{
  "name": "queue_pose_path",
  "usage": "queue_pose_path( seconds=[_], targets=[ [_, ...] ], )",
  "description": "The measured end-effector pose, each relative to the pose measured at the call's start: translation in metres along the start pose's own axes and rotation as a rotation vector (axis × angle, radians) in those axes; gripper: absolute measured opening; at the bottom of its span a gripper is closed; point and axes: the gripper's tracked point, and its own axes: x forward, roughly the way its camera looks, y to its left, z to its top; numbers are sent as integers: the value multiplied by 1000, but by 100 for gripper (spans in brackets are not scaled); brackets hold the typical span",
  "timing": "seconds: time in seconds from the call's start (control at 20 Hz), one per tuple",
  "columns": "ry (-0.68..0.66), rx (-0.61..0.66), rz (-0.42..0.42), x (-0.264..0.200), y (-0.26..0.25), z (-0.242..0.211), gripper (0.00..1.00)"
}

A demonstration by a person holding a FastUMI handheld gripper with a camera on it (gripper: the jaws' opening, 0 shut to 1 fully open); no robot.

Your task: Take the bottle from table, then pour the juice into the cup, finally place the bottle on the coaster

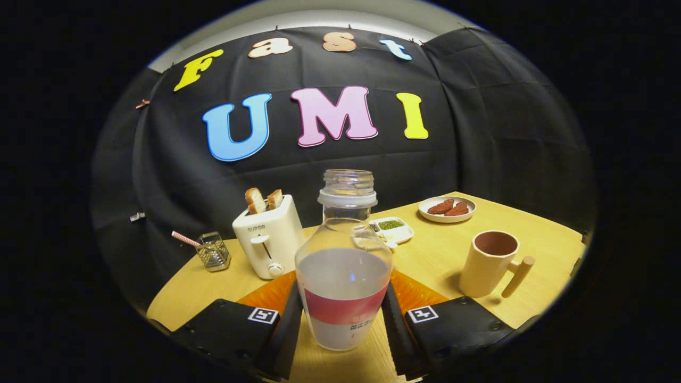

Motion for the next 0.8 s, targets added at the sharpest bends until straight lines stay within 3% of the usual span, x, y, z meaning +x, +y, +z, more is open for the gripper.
queue_pose_path(
  seconds=[0.15,0.35,0.8],
  targets=[
    [14,79,-12,-3,-18,22,73],
    [70,338,14,-2,-31,36,73],
    [209,721,-20,11,-59,18,72]
  ],
)
